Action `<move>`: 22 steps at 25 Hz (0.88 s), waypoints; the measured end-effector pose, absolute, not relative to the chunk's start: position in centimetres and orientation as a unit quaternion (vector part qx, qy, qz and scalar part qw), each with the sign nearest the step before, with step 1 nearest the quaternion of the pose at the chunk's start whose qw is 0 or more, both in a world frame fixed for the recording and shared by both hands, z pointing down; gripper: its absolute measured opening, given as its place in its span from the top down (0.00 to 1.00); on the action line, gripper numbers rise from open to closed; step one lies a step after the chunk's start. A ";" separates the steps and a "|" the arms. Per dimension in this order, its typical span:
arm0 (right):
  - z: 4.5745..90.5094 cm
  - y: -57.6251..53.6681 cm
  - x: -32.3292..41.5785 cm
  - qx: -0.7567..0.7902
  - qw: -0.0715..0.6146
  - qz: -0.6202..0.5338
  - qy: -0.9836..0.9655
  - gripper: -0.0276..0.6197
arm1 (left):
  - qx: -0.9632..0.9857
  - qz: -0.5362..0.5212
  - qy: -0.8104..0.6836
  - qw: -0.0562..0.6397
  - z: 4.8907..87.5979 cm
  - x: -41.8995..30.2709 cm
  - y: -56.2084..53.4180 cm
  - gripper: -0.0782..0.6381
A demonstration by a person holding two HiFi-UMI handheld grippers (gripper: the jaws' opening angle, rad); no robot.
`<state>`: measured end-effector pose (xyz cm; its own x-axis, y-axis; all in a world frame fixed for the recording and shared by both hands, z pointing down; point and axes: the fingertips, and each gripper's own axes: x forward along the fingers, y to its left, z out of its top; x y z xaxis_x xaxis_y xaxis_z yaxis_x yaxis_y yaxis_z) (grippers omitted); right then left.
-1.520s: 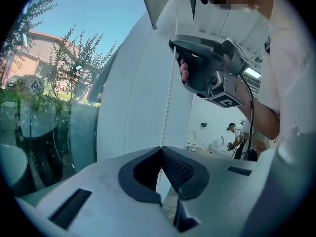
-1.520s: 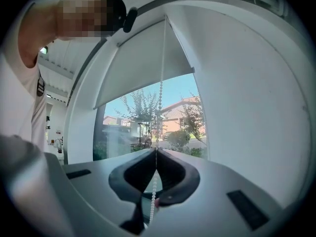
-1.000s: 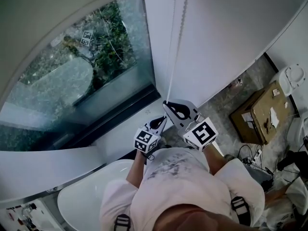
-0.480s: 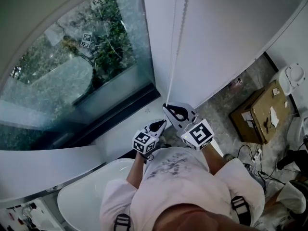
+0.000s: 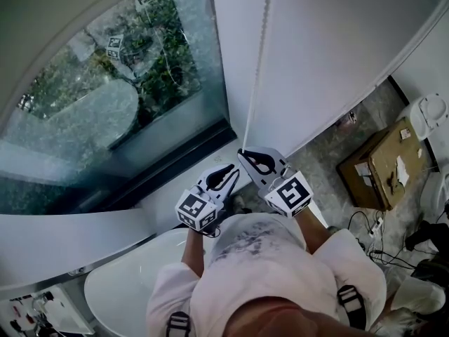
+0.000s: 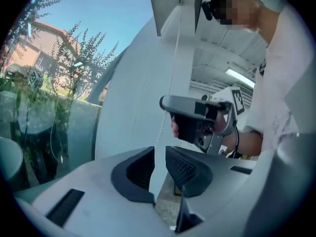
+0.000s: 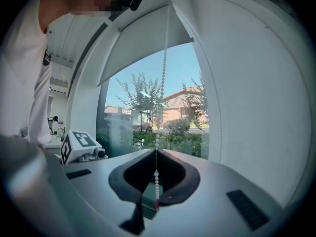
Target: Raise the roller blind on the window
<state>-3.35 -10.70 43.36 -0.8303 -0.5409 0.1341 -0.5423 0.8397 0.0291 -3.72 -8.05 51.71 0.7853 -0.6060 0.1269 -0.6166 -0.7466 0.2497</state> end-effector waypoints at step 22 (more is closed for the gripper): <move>43.0 -10.3 -3.8 0.277 0.074 -0.004 -0.958 0.86 | 0.957 -0.057 -0.275 -0.070 24.7 -1.1 -10.4 0.79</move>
